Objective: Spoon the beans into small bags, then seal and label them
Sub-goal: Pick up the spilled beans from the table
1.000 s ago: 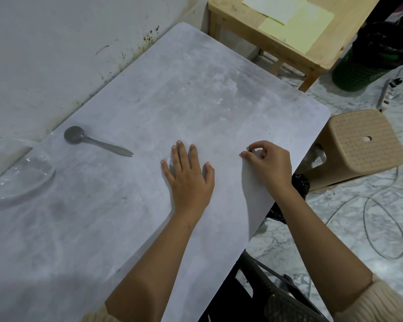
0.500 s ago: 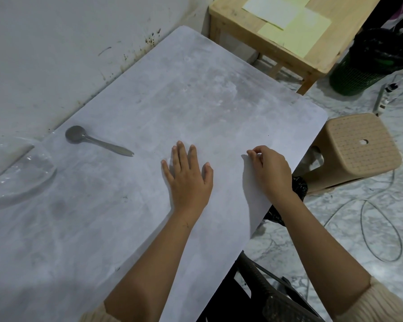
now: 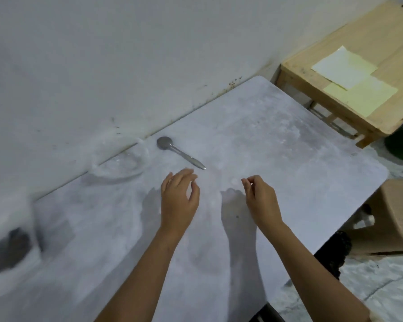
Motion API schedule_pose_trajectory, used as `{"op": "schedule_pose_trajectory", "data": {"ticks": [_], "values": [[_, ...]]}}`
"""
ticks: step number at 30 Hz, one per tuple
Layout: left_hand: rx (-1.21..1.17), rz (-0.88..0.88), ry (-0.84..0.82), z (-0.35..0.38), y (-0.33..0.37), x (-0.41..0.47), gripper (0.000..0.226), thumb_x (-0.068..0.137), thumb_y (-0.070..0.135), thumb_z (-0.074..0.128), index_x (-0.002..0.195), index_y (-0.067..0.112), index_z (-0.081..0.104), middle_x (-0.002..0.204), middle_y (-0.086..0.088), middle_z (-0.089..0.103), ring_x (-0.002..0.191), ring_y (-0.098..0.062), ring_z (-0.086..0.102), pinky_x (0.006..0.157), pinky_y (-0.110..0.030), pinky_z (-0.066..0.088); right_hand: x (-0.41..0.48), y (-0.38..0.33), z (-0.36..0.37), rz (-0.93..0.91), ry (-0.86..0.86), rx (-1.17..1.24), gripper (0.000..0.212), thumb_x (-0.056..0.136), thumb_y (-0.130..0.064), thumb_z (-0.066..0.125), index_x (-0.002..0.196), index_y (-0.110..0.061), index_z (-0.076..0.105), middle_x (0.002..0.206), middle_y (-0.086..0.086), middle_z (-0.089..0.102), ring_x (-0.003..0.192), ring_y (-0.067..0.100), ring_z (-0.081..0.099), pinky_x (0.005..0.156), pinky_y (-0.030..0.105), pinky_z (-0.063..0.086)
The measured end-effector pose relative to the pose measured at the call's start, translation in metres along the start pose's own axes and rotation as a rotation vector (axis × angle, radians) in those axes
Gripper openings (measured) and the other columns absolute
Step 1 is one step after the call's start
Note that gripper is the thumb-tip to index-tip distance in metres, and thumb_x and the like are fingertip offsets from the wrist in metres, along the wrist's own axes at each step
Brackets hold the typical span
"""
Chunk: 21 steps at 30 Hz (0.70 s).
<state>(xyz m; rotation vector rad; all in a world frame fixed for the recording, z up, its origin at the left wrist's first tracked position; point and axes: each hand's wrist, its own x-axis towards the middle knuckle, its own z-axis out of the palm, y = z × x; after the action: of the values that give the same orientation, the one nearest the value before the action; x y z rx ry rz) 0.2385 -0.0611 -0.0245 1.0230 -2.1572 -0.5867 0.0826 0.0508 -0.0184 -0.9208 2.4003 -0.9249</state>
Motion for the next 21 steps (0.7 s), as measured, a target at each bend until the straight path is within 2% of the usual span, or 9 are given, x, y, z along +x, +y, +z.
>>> {"op": "schedule_pose_trajectory", "data": {"ticks": [3,5,8,12,14,18,21], "values": [[0.109,-0.141,0.277,-0.063,-0.036,0.016,0.020,0.086,0.019,0.053,0.098,0.013,0.067,0.114,-0.003,0.063,0.111,-0.012,0.050,0.097,-0.027,0.029,0.001,-0.036,0.018,-0.060,-0.002,0.051,0.024,0.098,-0.027,0.044,0.095,-0.007,0.056,0.064,0.000,0.052,0.060,0.014,0.048,0.059,0.030,0.034],[0.164,-0.285,0.364,-0.097,-0.060,0.023,0.021,0.086,0.016,0.059,0.105,0.012,0.065,0.123,-0.007,0.054,0.116,-0.018,0.047,0.096,-0.033,0.031,-0.001,-0.059,0.030,-0.103,-0.010,0.080,0.024,0.097,-0.028,0.044,0.092,-0.008,0.056,0.062,-0.001,0.051,0.057,0.011,0.046,0.057,0.029,0.035],[0.103,-0.453,0.308,-0.126,-0.098,0.033,0.029,0.086,0.018,0.064,0.115,0.010,0.061,0.136,-0.013,0.039,0.125,-0.028,0.042,0.100,-0.042,0.038,-0.005,-0.087,0.048,-0.145,-0.036,0.092,0.020,0.097,-0.027,0.044,0.090,-0.012,0.054,0.060,-0.001,0.050,0.053,0.010,0.044,0.051,0.027,0.035],[-0.080,-0.569,0.117,-0.132,-0.129,0.046,0.037,0.087,0.021,0.066,0.122,0.013,0.058,0.144,-0.013,0.025,0.129,-0.027,0.038,0.100,-0.026,0.035,-0.009,-0.103,0.064,-0.178,-0.053,0.078,0.015,0.097,-0.025,0.047,0.086,-0.016,0.052,0.056,-0.002,0.048,0.051,0.010,0.045,0.049,0.025,0.034],[-0.177,-0.572,0.077,-0.128,-0.136,0.051,0.039,0.087,0.017,0.065,0.124,0.014,0.055,0.142,-0.011,0.030,0.123,-0.026,0.043,0.096,-0.023,0.036,-0.009,-0.103,0.068,-0.176,-0.053,0.083,0.016,0.096,-0.025,0.047,0.084,-0.015,0.052,0.054,-0.003,0.047,0.049,0.010,0.043,0.050,0.025,0.034],[-0.279,-0.529,0.054,-0.114,-0.137,0.057,0.034,0.087,0.009,0.063,0.117,0.019,0.049,0.122,-0.003,0.049,0.099,-0.023,0.056,0.084,-0.027,0.045,-0.009,-0.095,0.063,-0.160,-0.024,0.087,0.017,0.096,-0.023,0.048,0.084,-0.013,0.053,0.054,-0.003,0.045,0.049,0.009,0.040,0.049,0.023,0.031],[-0.290,-0.523,0.084,-0.104,-0.129,0.061,0.028,0.086,0.004,0.063,0.107,0.017,0.051,0.107,-0.001,0.054,0.086,-0.021,0.057,0.072,-0.018,0.044,-0.008,-0.085,0.050,-0.130,0.004,0.086,0.018,0.096,-0.022,0.048,0.085,-0.010,0.054,0.056,-0.002,0.046,0.050,0.011,0.040,0.050,0.026,0.032]]}}
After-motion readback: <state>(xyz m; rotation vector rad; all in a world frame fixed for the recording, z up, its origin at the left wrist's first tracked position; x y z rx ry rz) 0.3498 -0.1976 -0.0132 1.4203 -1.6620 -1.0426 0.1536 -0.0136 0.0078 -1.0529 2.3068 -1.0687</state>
